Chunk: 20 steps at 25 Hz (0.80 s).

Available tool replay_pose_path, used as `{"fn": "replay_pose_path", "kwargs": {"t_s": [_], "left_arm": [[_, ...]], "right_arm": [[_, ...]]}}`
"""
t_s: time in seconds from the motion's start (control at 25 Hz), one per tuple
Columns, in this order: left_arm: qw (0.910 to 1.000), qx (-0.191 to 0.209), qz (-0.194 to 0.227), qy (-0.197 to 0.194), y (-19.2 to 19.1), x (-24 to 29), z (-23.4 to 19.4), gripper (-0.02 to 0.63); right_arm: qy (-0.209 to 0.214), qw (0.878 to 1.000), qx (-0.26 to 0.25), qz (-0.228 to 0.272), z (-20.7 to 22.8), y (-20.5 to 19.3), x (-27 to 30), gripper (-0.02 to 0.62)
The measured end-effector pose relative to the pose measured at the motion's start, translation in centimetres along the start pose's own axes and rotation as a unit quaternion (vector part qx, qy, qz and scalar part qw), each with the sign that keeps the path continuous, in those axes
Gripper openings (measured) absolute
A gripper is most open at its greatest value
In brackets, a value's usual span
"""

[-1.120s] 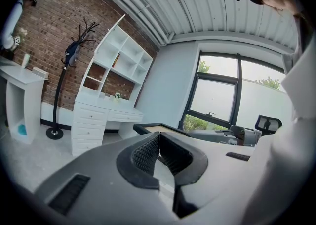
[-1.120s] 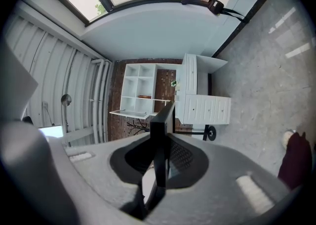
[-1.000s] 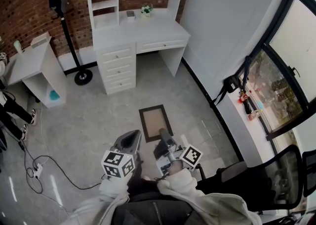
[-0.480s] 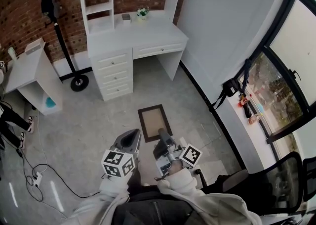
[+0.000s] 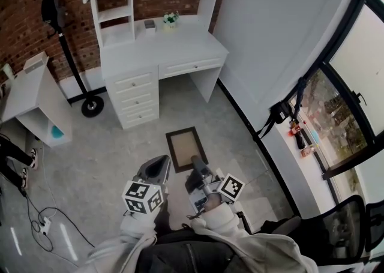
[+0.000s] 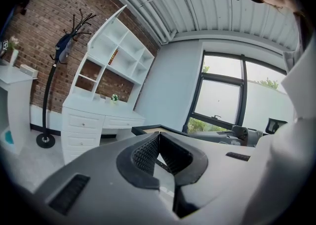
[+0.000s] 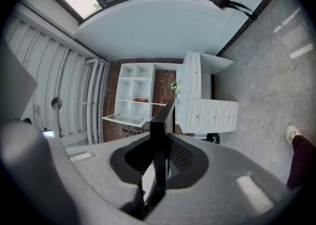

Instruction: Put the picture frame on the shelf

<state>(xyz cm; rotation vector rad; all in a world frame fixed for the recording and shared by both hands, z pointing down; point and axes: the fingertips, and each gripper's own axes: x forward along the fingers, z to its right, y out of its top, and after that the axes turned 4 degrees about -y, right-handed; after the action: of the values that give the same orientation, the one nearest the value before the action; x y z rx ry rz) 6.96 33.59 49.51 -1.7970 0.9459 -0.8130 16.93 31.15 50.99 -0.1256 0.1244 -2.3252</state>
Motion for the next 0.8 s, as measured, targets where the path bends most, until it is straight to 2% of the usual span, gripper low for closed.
{"fn": "replay_pose_path", "kwargs": {"t_s": [0.8], "left_arm": [[0.9999, 0.006, -0.005, -0.012, 4.6, 5.5, -7.4, 0.006]], "right_arm": [[-0.013, 1.000, 0.025, 0.011, 0.1, 3.0, 10.0, 0.051]]}}
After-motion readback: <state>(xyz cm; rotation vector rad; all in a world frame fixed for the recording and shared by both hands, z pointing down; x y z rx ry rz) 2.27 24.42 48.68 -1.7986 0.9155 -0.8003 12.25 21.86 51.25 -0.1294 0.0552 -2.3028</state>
